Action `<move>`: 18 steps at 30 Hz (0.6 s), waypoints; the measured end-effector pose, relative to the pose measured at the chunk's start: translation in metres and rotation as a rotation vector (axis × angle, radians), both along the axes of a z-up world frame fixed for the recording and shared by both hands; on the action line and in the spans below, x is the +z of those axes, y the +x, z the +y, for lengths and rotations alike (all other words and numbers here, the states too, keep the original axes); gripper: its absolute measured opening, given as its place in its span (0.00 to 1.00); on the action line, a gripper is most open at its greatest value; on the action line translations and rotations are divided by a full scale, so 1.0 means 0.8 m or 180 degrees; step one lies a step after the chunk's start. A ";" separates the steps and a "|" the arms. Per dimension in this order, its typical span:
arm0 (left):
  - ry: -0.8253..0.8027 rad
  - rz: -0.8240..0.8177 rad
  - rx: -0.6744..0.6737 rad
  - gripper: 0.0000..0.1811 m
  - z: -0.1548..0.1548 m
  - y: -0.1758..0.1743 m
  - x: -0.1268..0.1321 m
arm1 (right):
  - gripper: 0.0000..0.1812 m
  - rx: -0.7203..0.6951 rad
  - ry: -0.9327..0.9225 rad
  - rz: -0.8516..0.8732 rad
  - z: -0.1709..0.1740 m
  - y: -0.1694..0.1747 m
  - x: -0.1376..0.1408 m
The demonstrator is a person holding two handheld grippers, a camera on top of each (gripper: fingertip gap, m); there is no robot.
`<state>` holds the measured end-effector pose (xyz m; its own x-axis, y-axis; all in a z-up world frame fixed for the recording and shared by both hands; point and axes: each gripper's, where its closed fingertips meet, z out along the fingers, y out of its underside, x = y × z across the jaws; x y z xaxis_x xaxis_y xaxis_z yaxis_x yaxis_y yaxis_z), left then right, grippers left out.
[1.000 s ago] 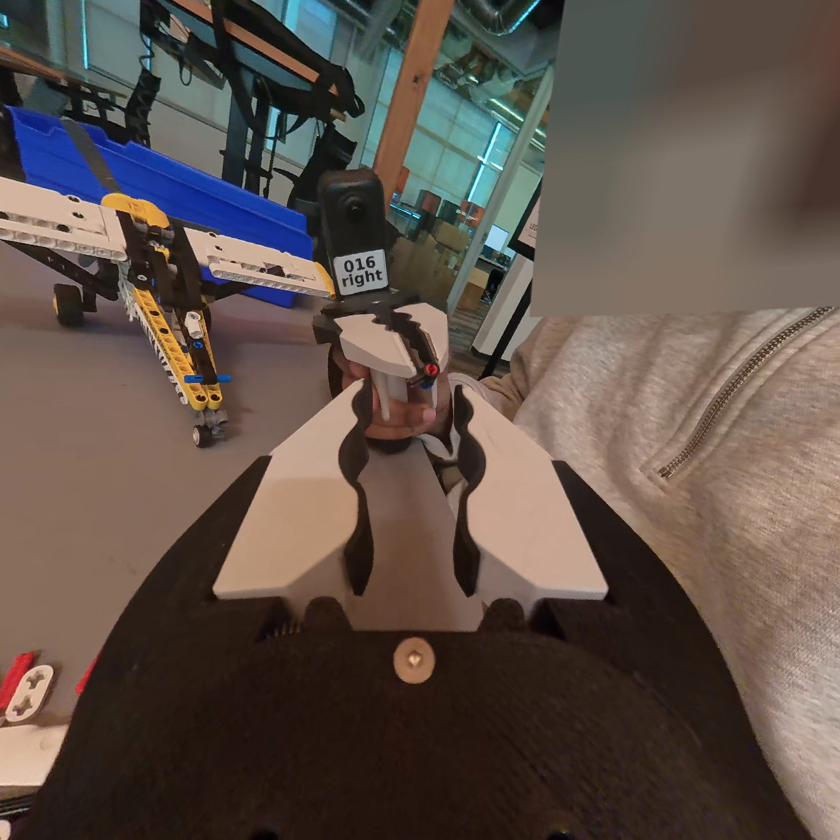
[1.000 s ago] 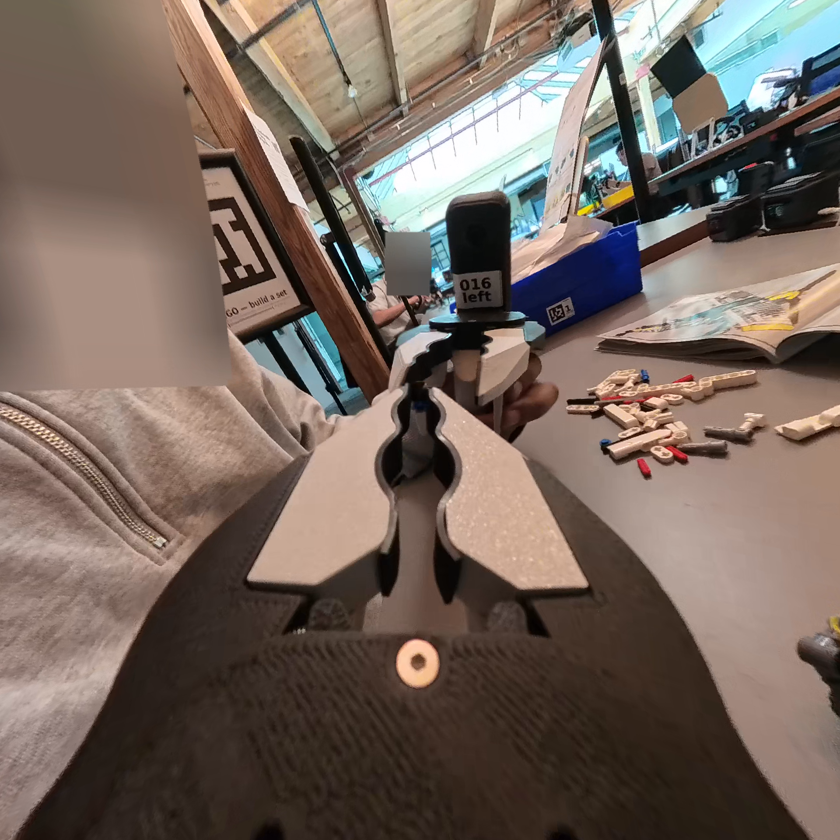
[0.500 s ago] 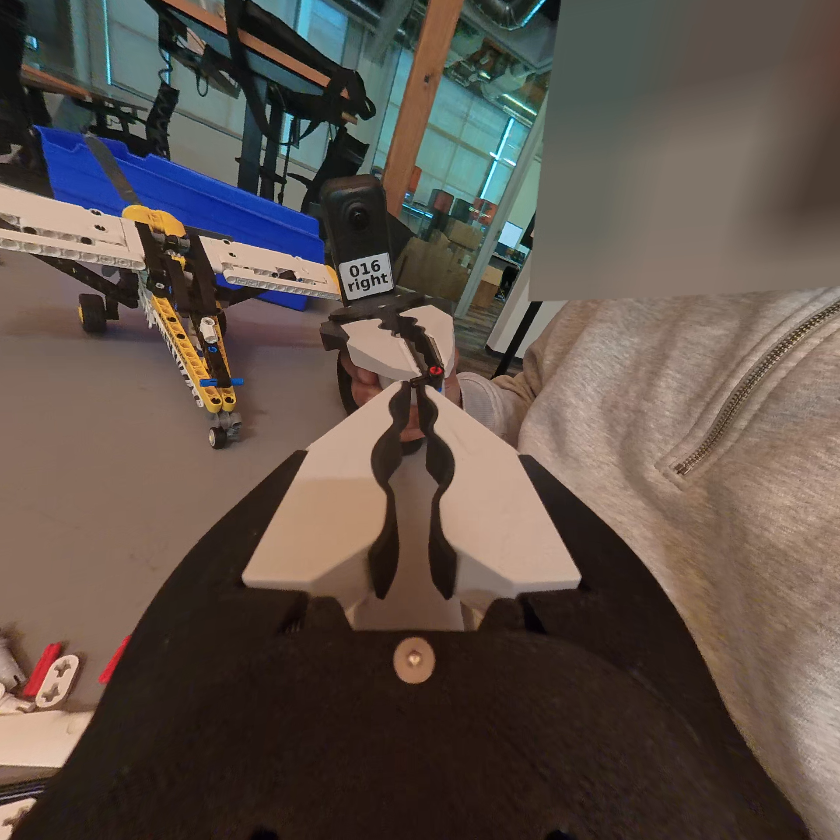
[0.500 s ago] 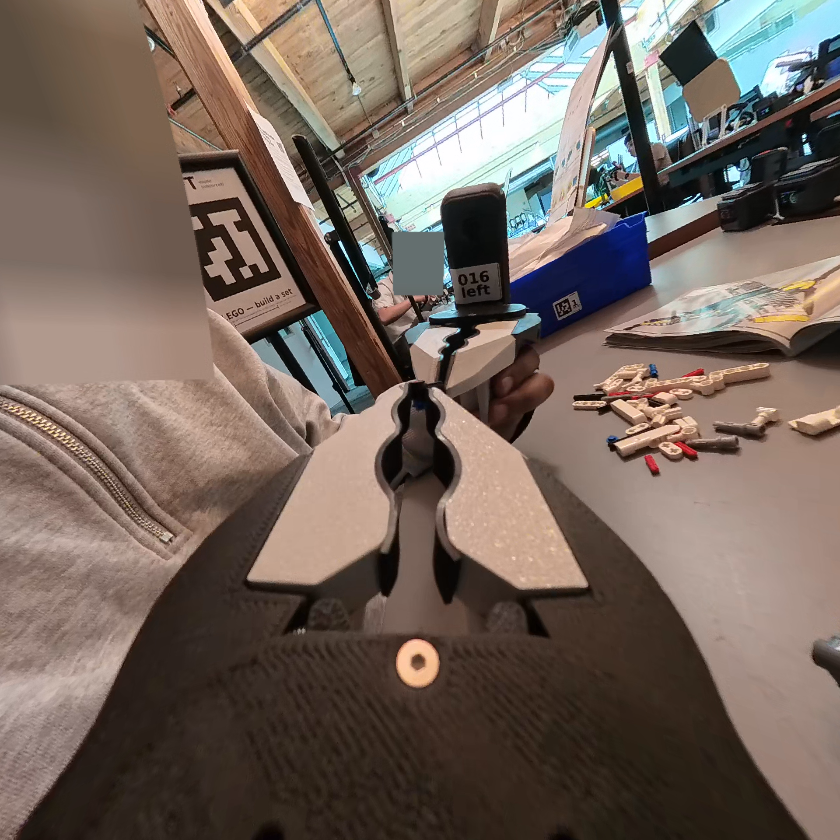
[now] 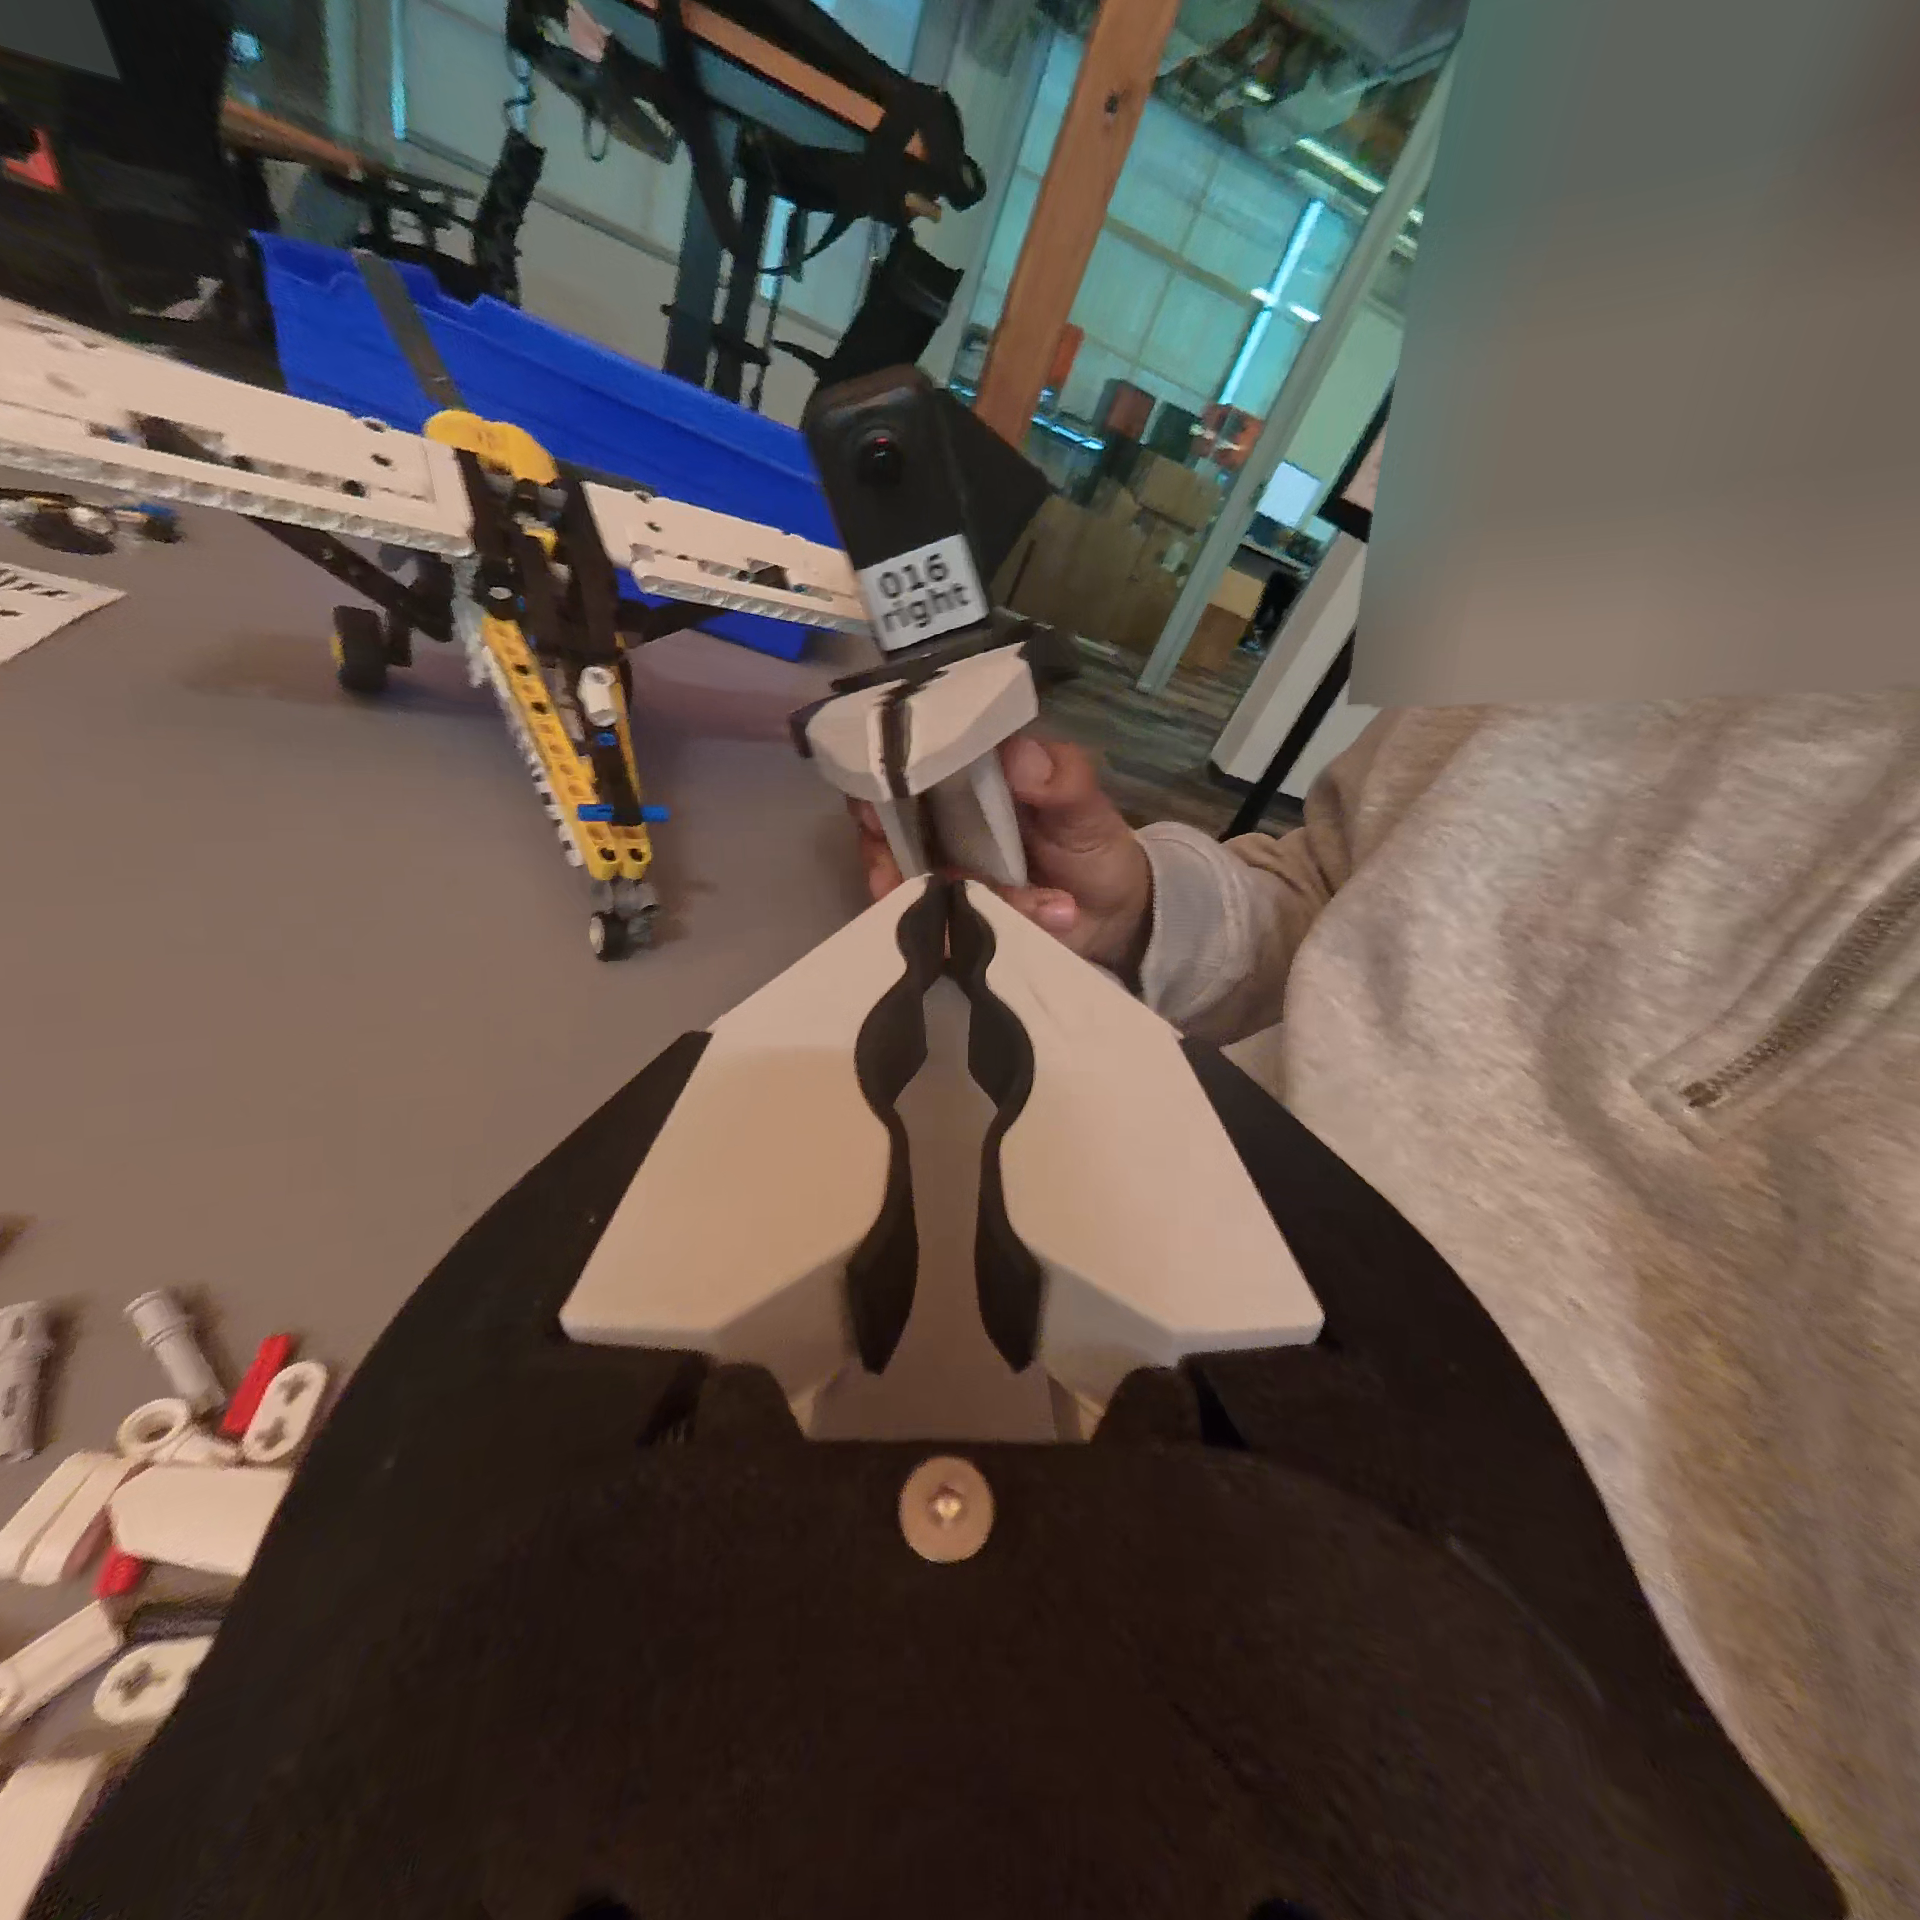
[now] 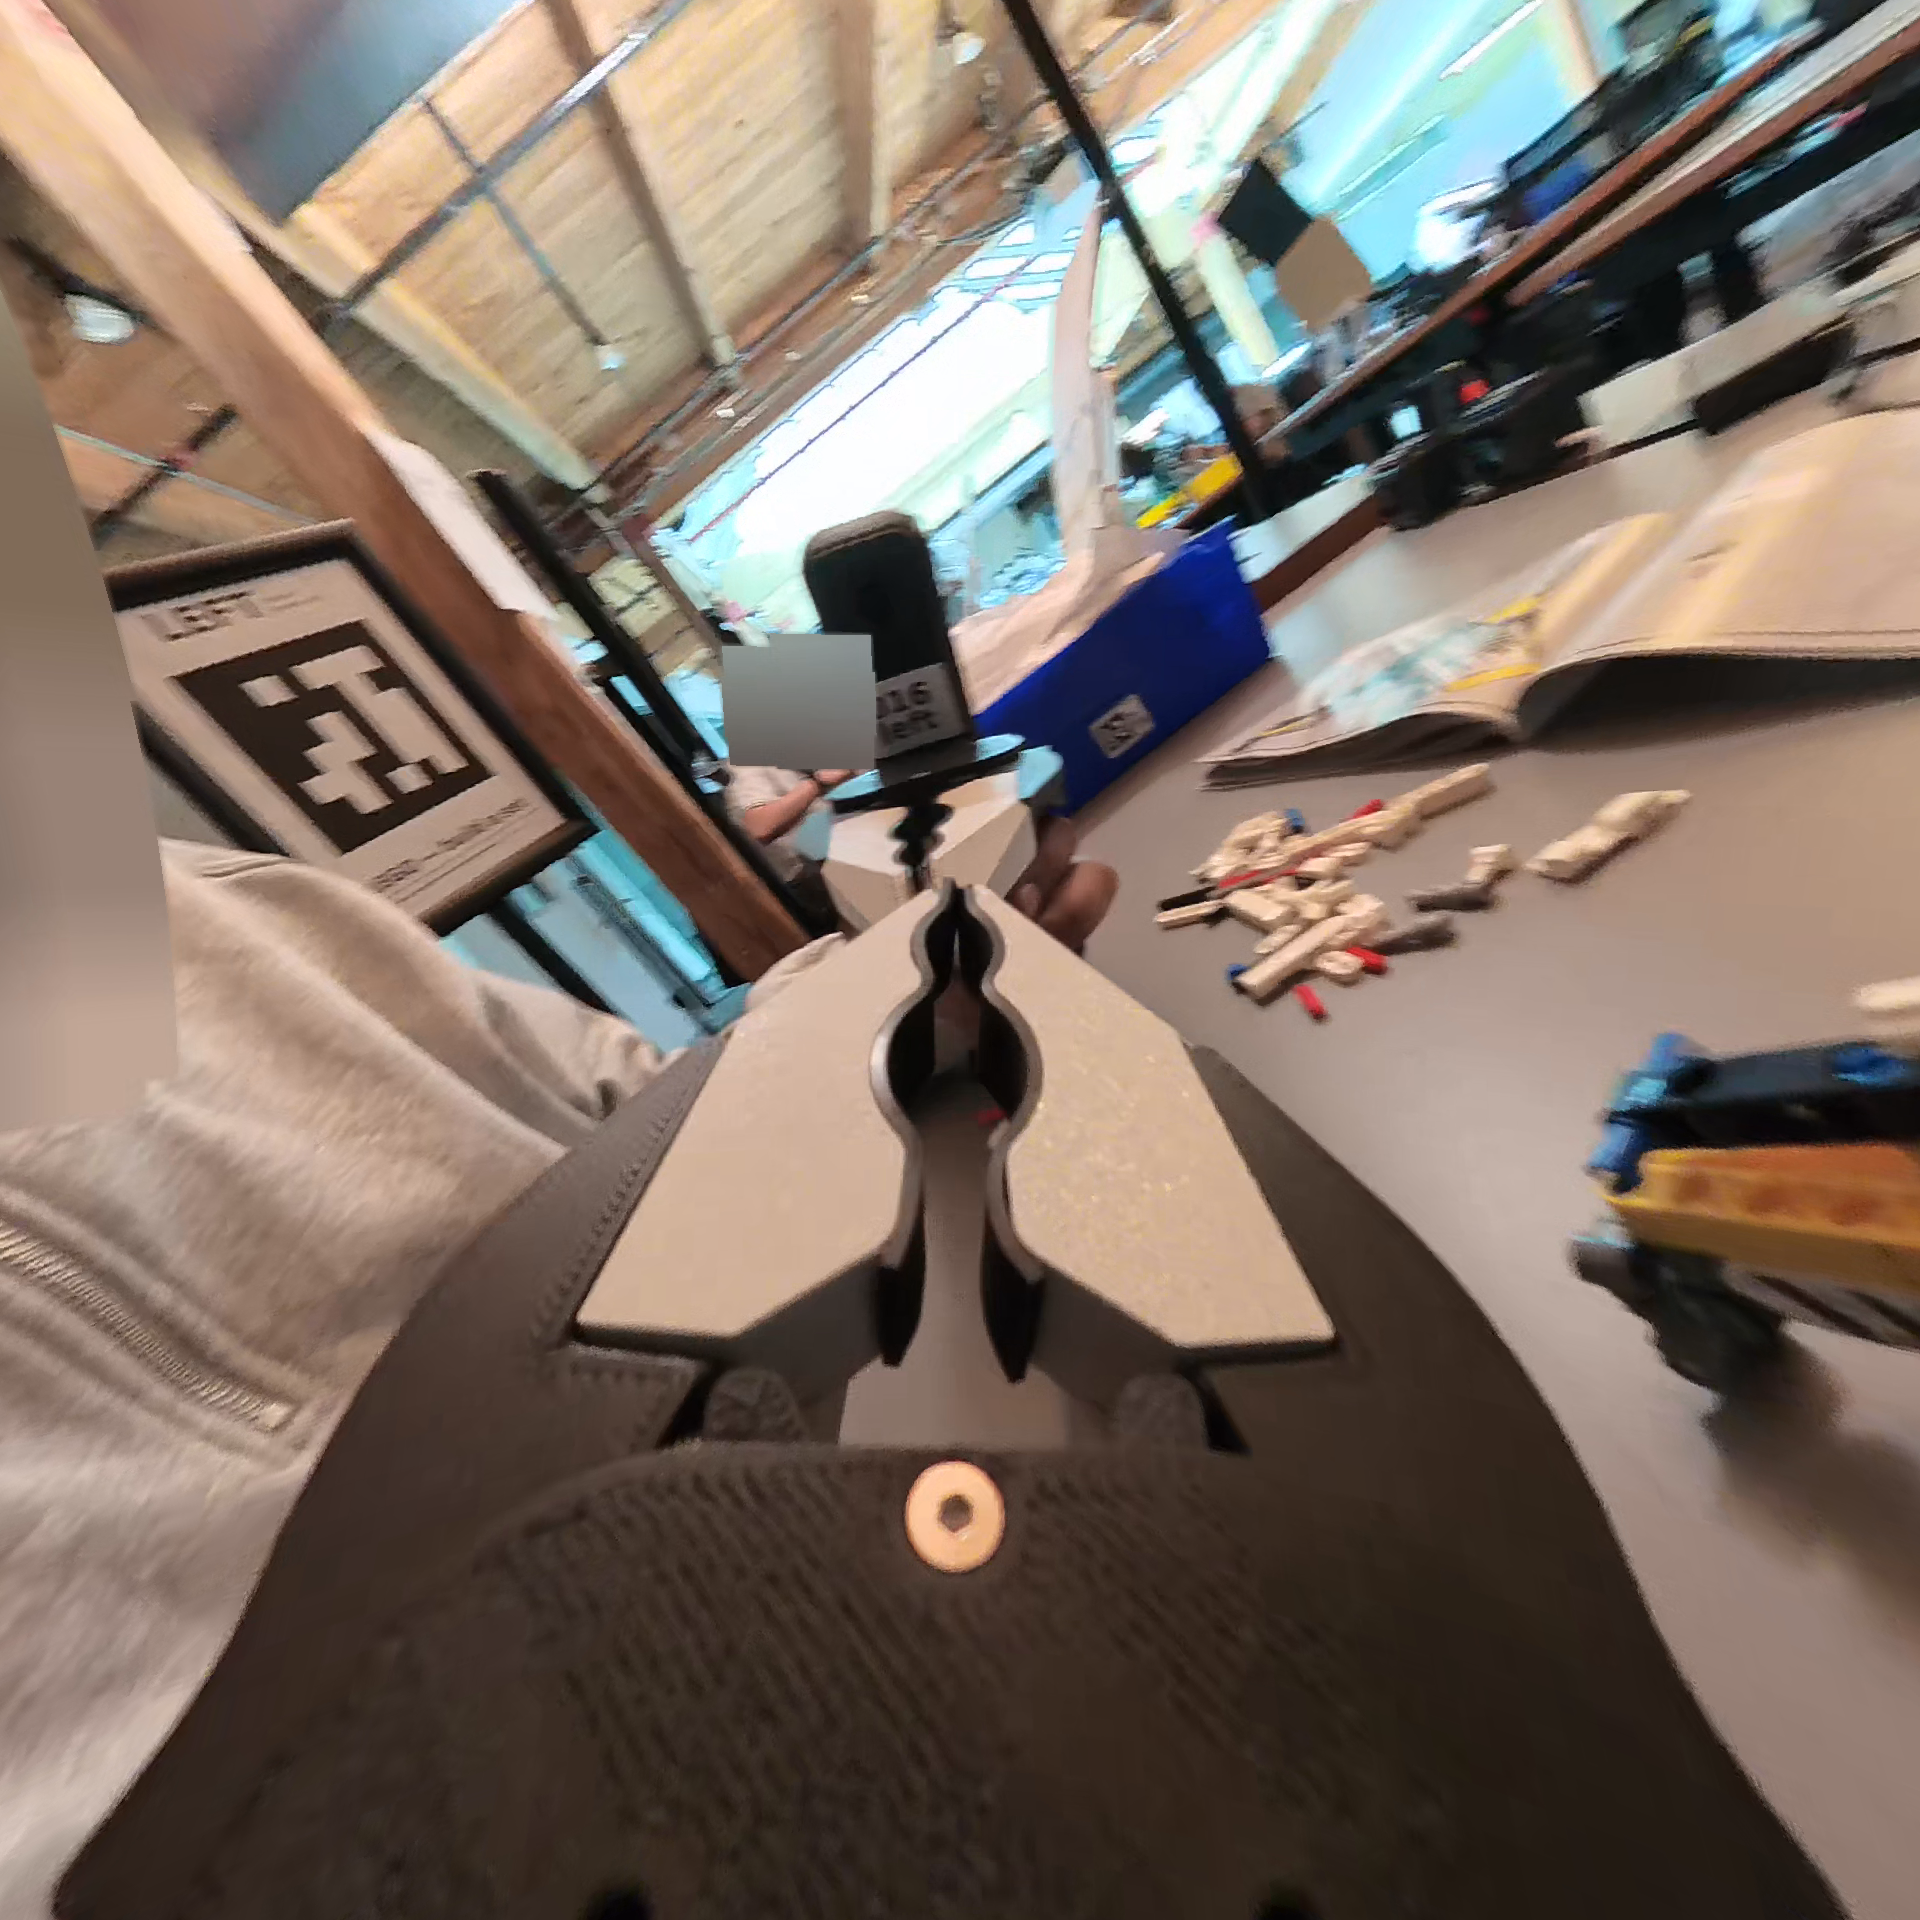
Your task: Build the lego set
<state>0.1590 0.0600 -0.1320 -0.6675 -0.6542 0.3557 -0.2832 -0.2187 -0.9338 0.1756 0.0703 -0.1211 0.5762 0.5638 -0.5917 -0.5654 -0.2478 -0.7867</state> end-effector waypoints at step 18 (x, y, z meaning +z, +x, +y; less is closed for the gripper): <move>0.0562 0.0475 0.0839 0.09 -0.003 0.031 -0.027 | 0.00 -0.2347 0.1494 -0.1385 -0.131 0.100 0.095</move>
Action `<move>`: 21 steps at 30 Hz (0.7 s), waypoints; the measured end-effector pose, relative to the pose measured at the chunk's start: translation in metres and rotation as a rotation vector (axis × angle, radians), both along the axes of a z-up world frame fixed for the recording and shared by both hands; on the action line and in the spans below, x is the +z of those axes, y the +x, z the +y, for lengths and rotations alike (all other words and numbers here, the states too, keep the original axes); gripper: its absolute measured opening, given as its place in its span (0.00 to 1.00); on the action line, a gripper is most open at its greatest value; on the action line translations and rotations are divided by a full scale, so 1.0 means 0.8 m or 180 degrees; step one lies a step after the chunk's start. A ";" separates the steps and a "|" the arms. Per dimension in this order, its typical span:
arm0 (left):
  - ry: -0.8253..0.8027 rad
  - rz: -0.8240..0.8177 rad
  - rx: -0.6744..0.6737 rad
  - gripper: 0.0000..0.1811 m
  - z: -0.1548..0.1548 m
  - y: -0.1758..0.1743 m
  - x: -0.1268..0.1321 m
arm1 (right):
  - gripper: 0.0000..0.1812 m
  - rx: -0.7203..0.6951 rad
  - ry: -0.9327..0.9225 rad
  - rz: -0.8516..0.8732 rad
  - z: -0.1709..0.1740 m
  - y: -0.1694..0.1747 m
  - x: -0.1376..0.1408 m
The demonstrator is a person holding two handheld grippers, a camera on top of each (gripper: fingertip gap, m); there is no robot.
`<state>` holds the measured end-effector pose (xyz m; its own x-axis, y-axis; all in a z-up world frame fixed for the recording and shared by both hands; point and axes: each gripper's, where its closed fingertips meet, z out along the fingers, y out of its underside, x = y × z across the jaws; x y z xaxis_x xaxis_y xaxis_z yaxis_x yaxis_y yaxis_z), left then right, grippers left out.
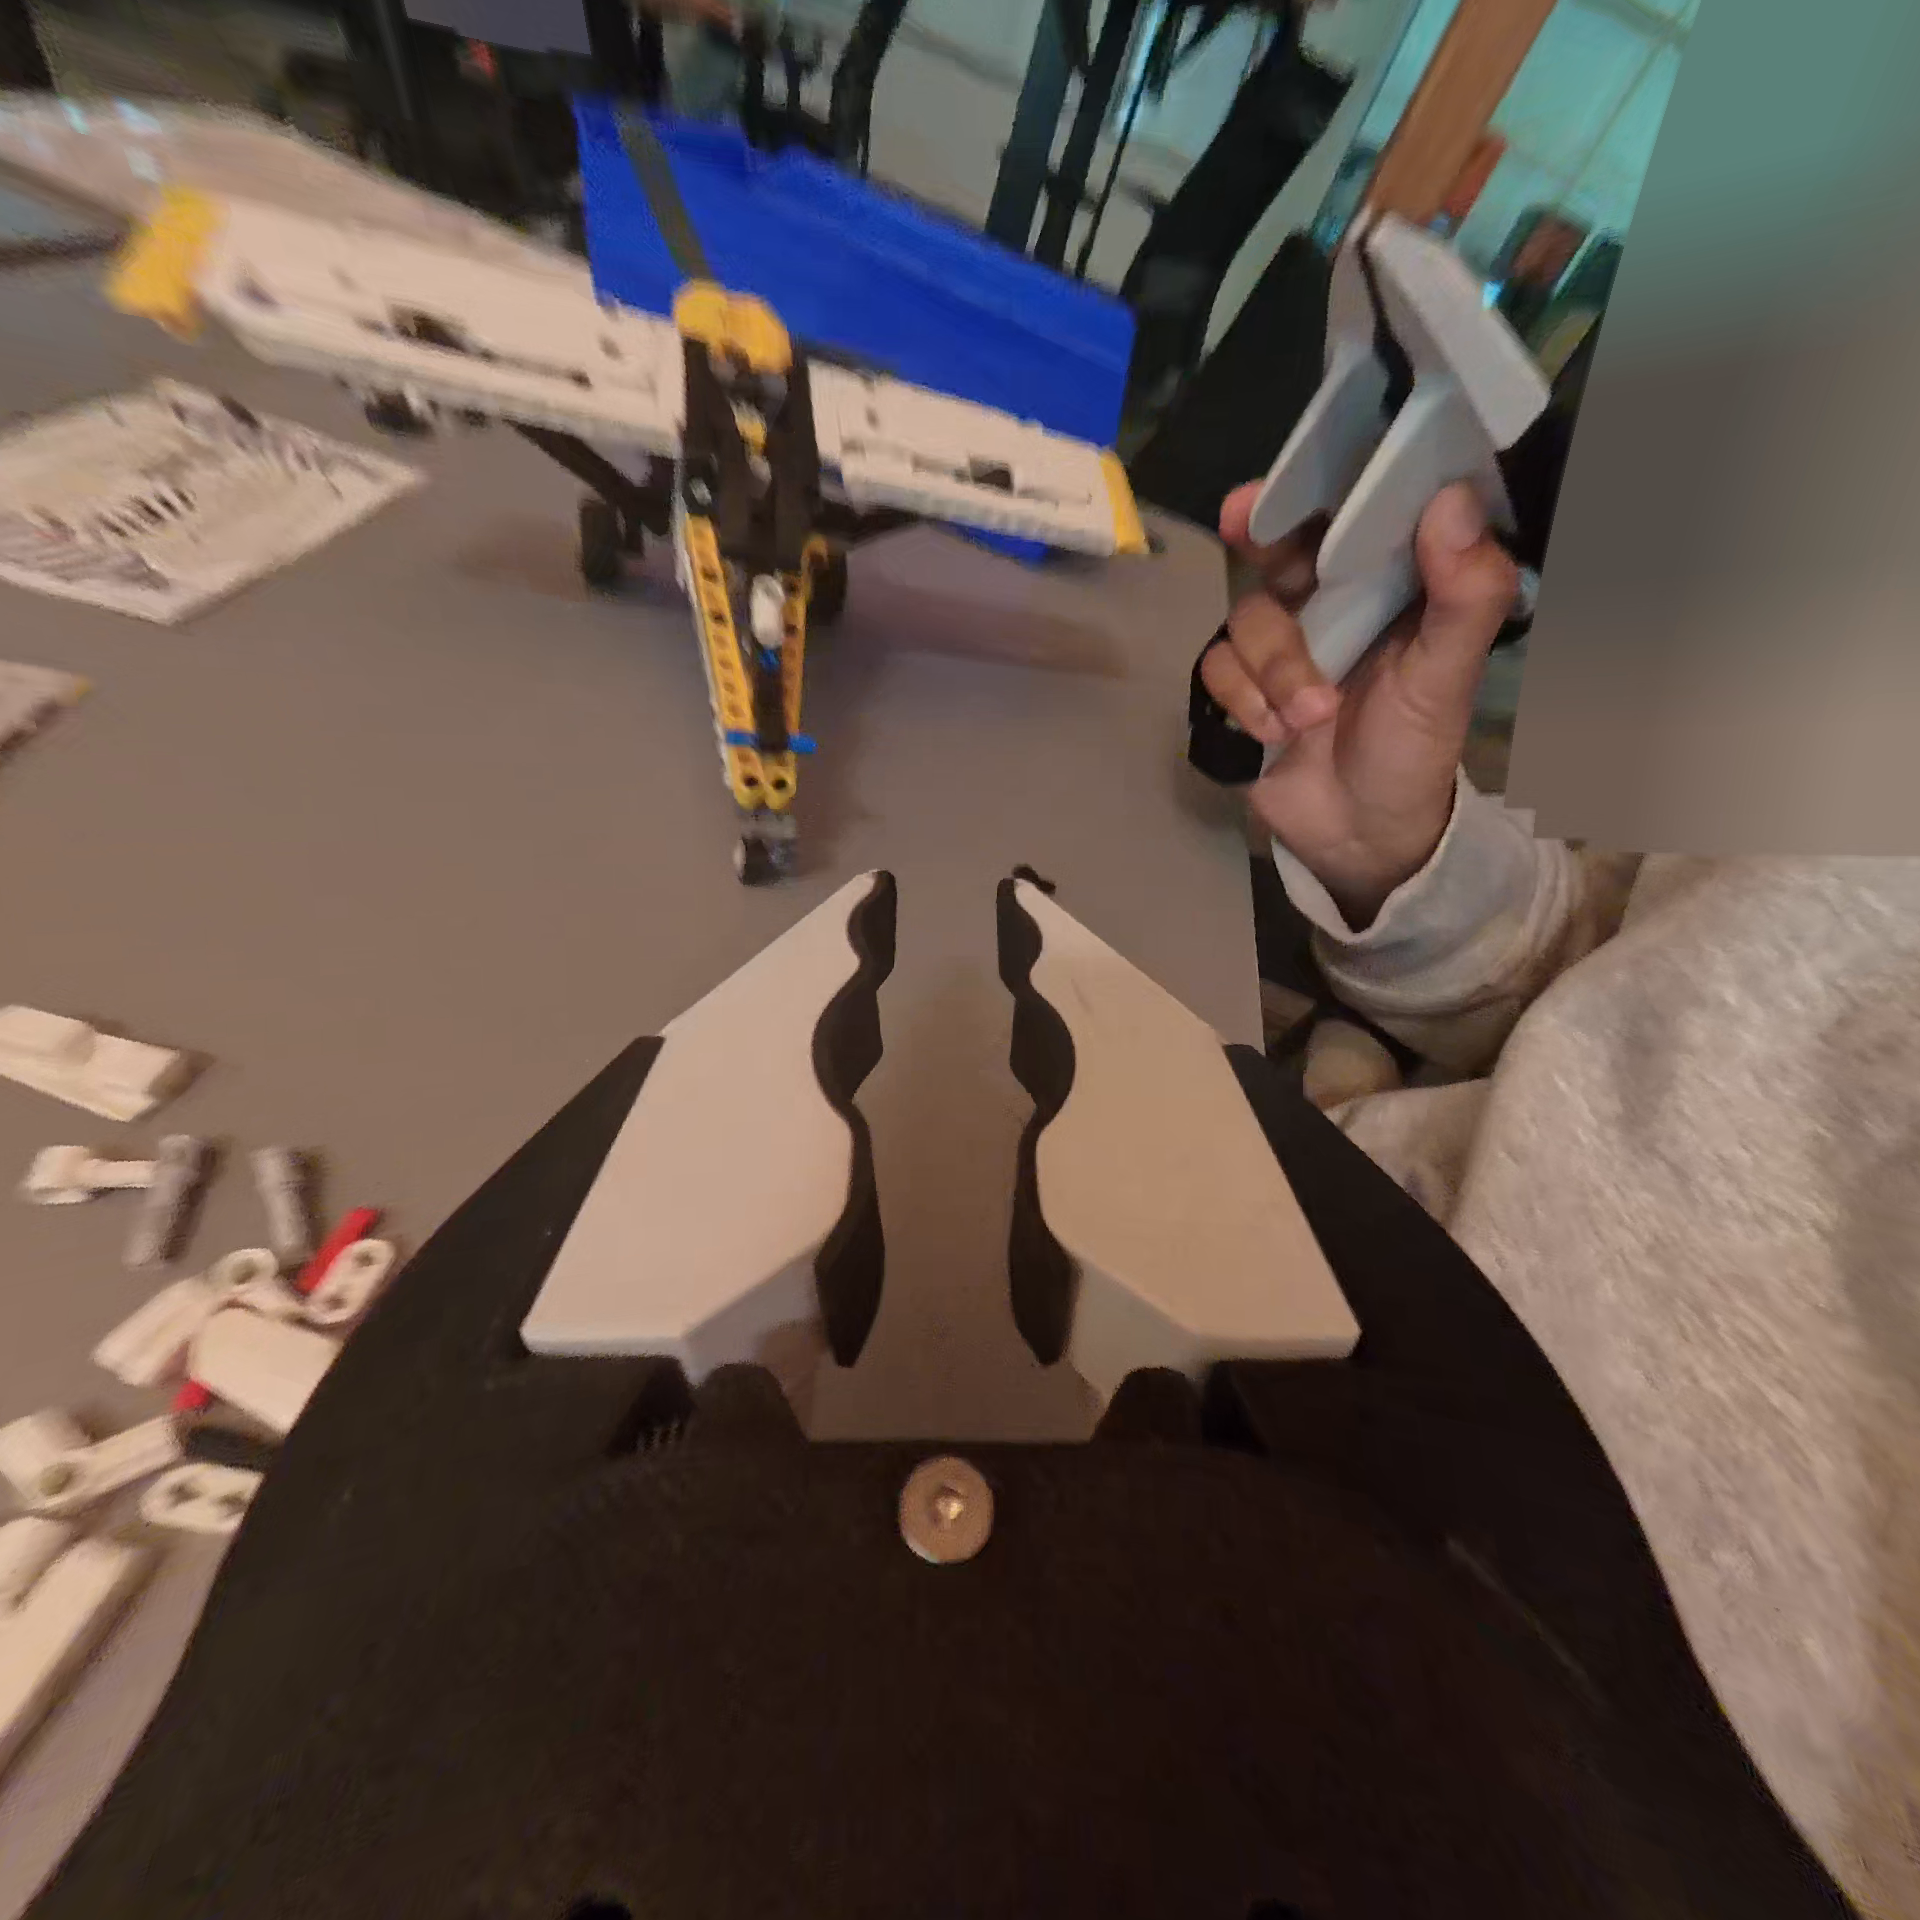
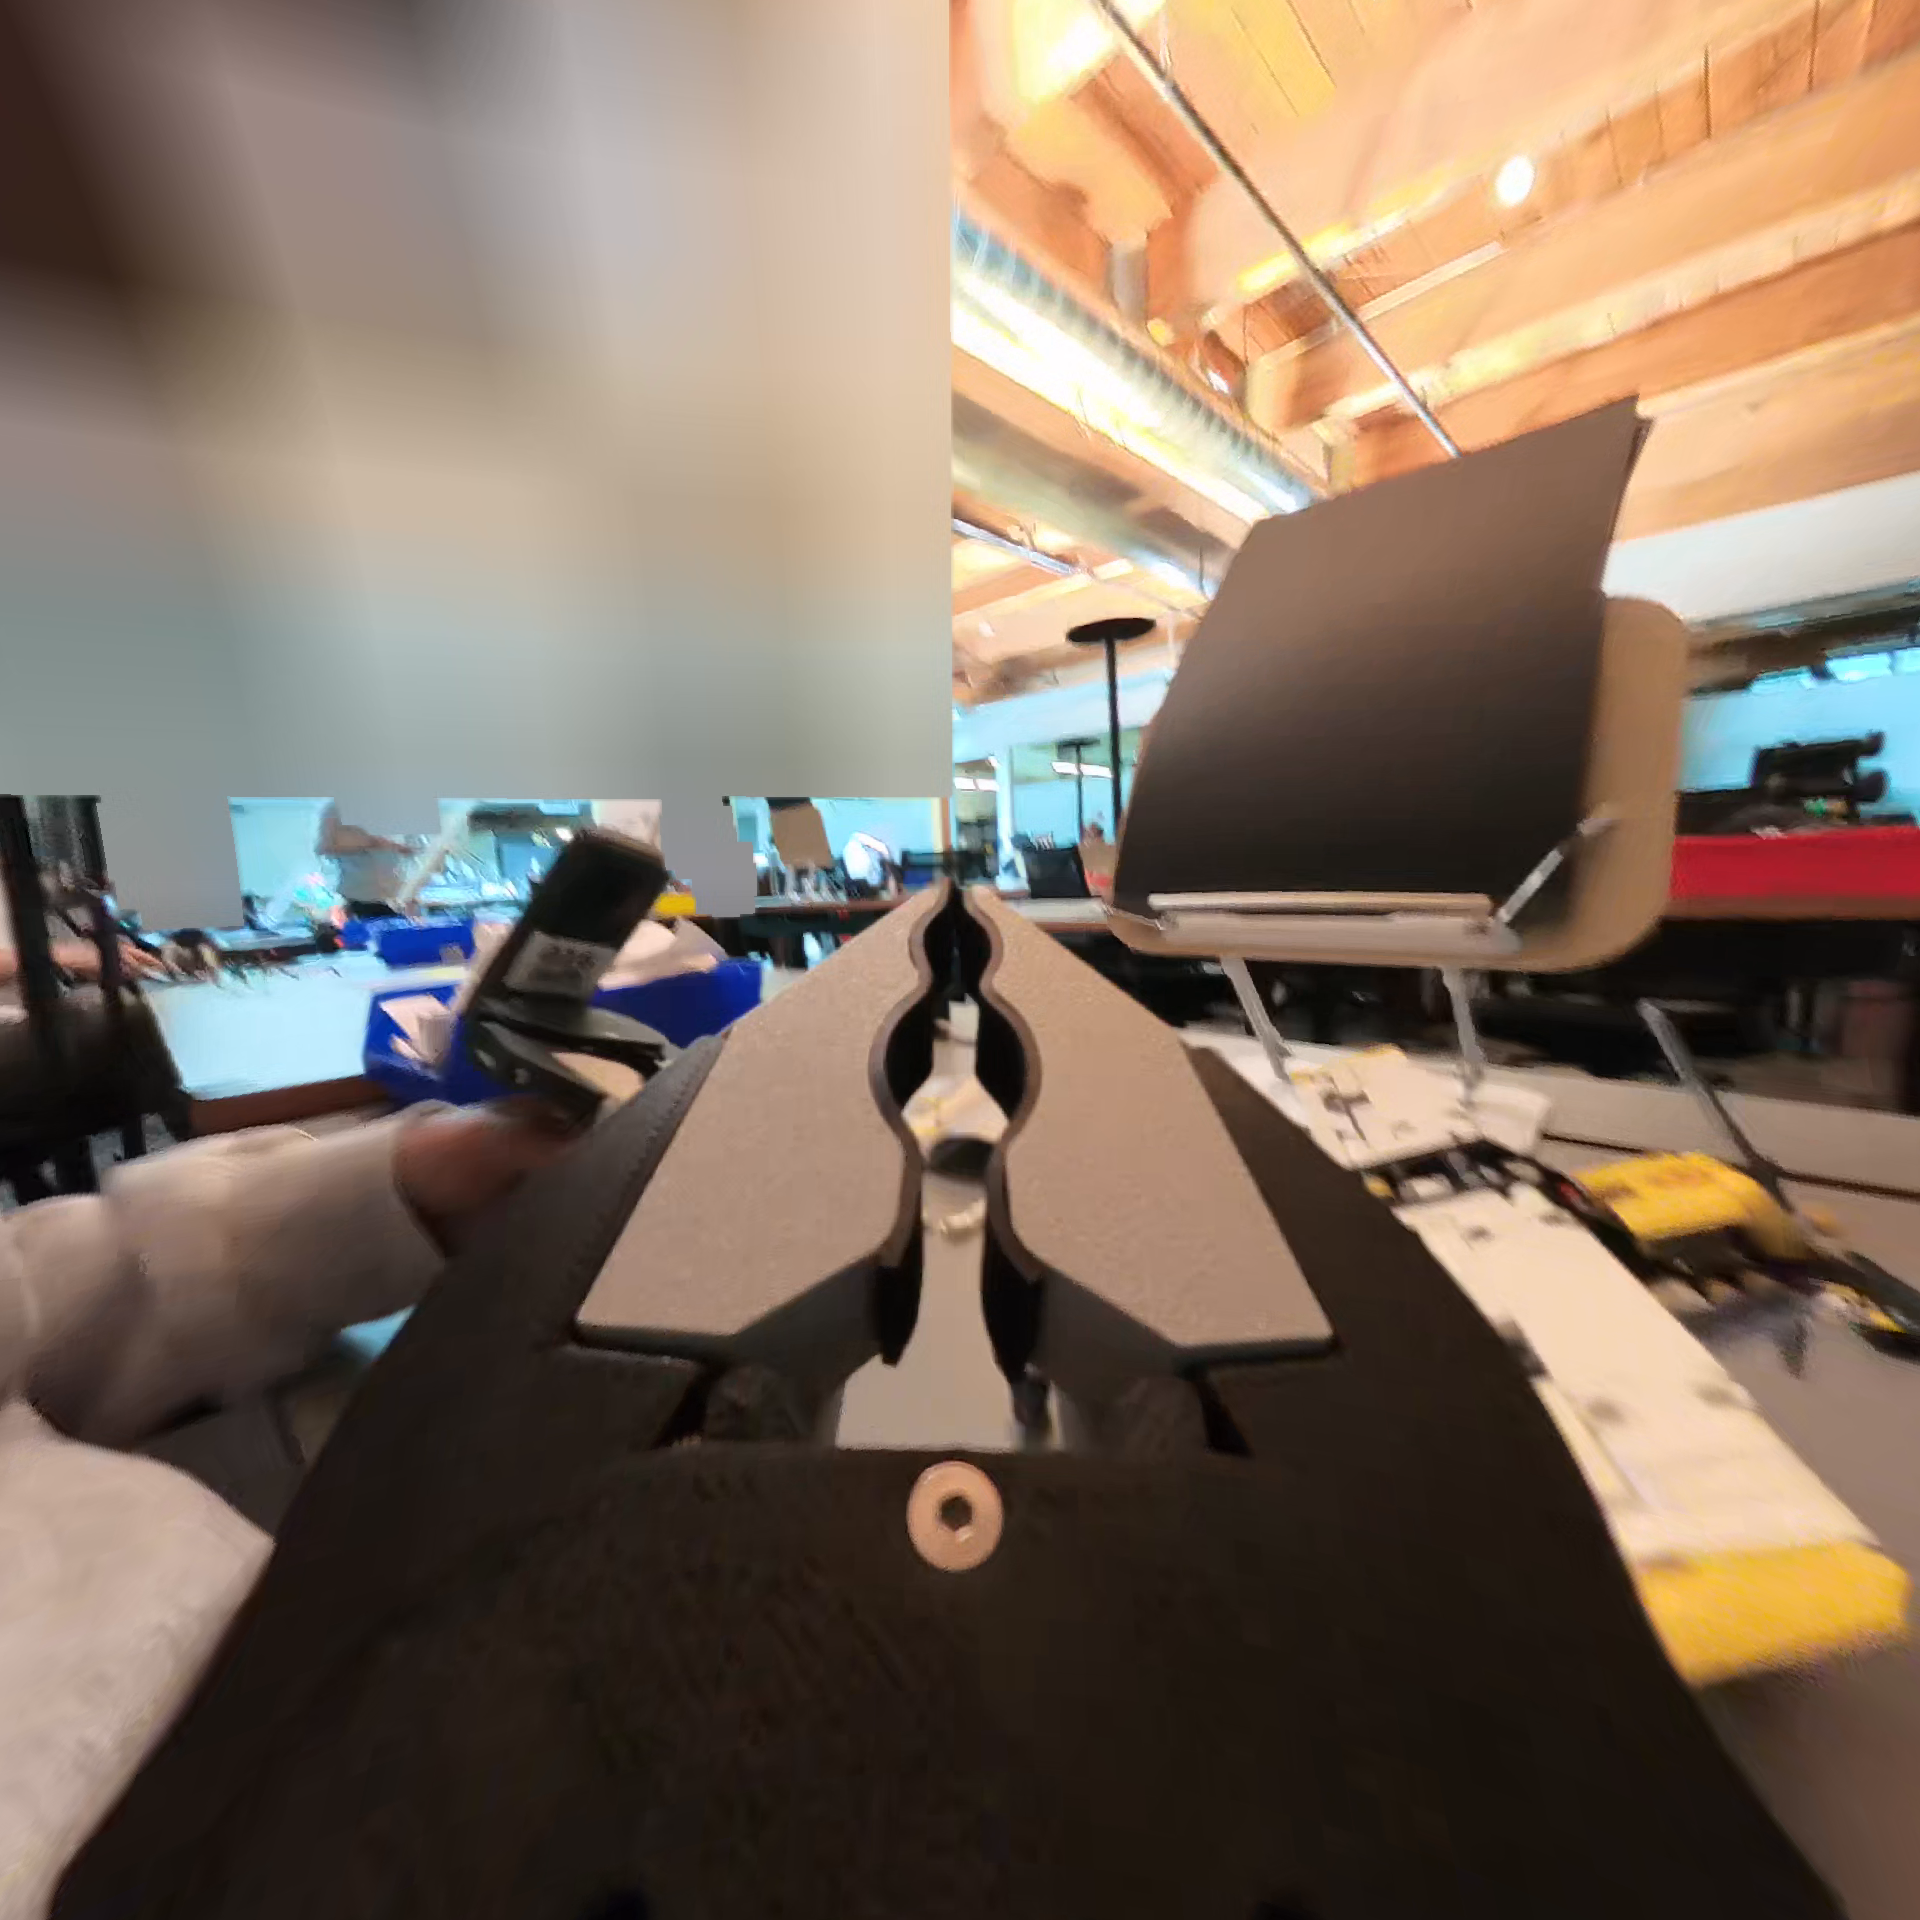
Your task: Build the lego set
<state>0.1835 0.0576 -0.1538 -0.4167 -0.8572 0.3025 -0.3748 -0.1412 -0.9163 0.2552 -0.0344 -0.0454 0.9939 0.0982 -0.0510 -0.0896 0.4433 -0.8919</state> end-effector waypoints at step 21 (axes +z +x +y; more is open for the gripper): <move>0.1335 0.1041 -0.0209 0.03 -0.108 0.073 -0.100 | 0.00 0.0288 -0.0417 0.0263 0.025 0.009 -0.049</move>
